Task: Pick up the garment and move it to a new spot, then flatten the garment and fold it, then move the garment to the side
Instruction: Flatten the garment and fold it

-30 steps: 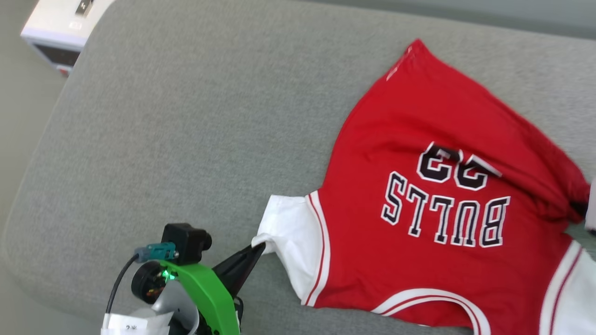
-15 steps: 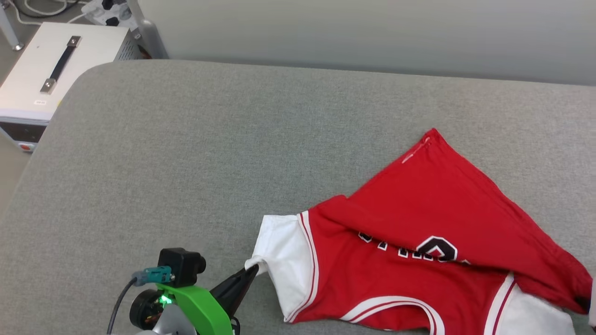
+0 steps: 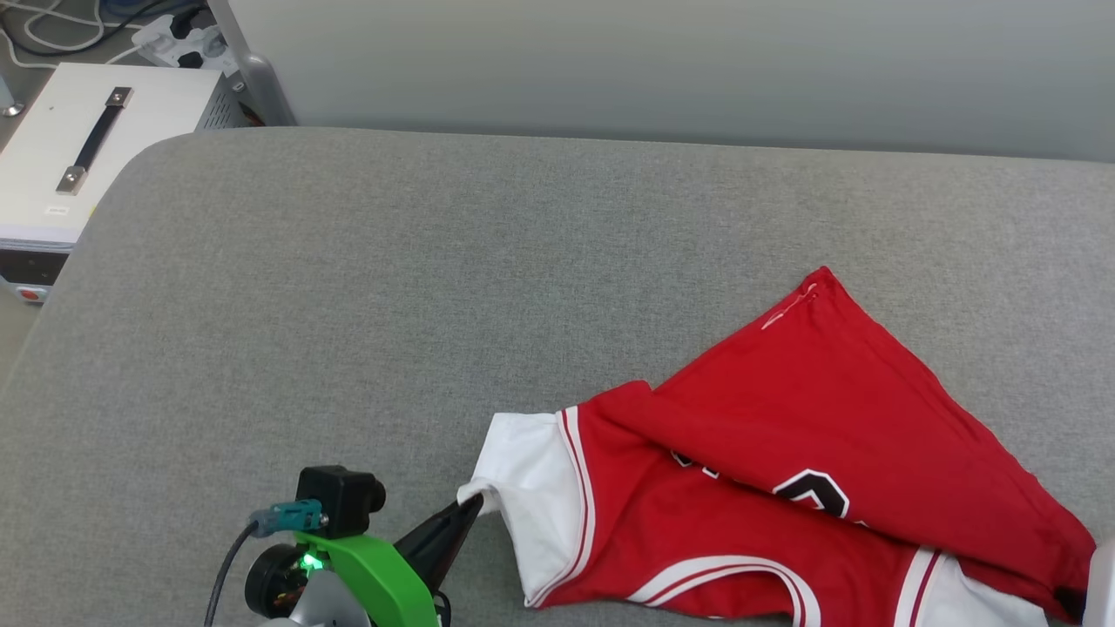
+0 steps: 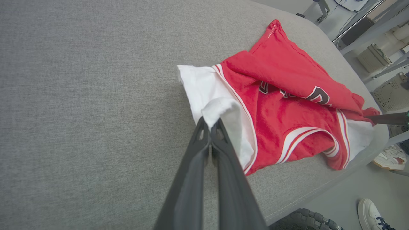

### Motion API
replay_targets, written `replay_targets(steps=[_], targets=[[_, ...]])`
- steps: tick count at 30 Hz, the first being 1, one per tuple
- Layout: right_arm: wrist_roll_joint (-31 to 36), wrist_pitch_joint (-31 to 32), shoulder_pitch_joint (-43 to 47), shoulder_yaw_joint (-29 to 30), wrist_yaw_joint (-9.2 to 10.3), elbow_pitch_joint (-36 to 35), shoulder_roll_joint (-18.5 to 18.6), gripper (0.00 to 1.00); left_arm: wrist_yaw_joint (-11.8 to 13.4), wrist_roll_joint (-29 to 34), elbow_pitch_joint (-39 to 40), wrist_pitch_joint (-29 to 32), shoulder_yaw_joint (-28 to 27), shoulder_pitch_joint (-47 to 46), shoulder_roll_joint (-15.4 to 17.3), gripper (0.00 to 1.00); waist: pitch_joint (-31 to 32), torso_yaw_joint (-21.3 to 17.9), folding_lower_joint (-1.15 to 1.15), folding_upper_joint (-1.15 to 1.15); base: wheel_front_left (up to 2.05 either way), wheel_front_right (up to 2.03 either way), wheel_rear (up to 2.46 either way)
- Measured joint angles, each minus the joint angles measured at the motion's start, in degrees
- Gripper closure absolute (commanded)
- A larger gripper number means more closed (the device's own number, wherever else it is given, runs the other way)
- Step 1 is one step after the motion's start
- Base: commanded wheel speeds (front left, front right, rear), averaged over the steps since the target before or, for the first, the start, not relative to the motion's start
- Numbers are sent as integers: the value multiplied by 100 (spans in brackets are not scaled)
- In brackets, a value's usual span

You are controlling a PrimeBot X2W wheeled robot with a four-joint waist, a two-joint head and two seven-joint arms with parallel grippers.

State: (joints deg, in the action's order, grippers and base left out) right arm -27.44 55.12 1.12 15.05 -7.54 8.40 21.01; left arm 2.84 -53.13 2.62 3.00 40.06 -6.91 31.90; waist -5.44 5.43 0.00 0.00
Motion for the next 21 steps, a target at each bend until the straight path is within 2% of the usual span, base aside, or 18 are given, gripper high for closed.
replay_targets(steps=[3,7,13,18,21], targets=[[-16,8,-21,-112,0,-223,89,0,-1,1,9,-1,-5,-16,4,100,-43,8,0,0,0,0,0],[-60,111,-203,-432,0,-900,424,0,0,21,101,-4,-25,-27,31,100,-114,58,0,0,0,0,0],[-310,687,-1045,-935,0,-1725,481,0,63,88,435,8,-34,-130,65,100,-303,169,0,0,0,0,0],[-288,1192,-1947,-1366,0,-1768,447,0,79,151,662,55,-15,-306,64,100,-561,332,0,0,0,0,0],[-225,1386,-2480,-1499,0,-1494,381,0,89,172,728,56,0,-396,37,100,-734,458,0,0,0,0,0]])
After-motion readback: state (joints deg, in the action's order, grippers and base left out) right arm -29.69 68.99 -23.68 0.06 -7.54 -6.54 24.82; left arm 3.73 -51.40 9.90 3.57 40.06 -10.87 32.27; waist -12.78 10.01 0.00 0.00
